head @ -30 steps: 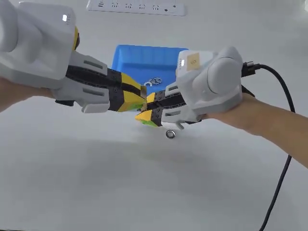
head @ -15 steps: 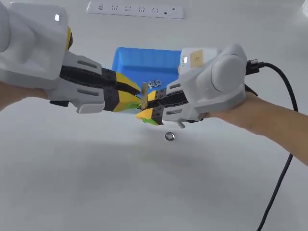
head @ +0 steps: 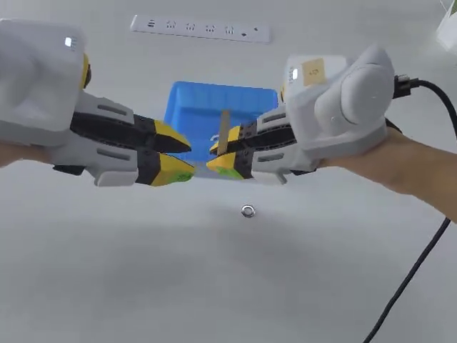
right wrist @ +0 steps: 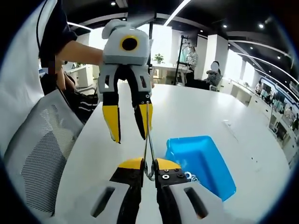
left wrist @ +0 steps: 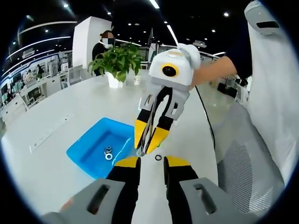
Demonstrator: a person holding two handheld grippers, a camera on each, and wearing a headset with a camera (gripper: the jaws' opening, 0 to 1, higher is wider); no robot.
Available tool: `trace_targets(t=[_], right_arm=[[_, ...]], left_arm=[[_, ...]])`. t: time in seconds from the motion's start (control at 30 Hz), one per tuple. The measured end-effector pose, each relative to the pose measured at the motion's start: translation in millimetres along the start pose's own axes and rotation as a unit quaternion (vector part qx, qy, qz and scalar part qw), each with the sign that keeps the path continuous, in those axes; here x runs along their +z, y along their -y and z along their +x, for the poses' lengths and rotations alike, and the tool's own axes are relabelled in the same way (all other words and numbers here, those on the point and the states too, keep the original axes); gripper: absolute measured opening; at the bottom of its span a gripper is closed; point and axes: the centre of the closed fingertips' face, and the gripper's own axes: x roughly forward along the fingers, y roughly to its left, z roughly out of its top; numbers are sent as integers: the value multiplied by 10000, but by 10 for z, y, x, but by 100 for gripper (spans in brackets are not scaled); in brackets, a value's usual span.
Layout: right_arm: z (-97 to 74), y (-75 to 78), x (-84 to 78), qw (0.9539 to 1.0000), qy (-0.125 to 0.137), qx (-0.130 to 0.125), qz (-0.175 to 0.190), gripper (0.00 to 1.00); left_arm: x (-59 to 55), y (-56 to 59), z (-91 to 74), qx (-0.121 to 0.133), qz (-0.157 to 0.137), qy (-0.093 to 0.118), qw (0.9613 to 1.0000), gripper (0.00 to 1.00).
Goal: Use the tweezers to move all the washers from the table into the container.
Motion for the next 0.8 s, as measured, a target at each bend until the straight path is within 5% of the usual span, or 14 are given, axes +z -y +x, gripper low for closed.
trace_targets(t=[0.4,0.53,0.8], right_arm=[[-280,429,229,9987,118,-465,-163,10],[-232,679,178,9980,132,-599,-130,10],[46,923,-65,9977,-97,-652,-177,10]], left_arm=[[-146,32,-31,186,-206,-132,9995,39],[-180,22,-24,237,-250,-126,9993,43],[-243,31,-31,379,-472,-57,9982,45]])
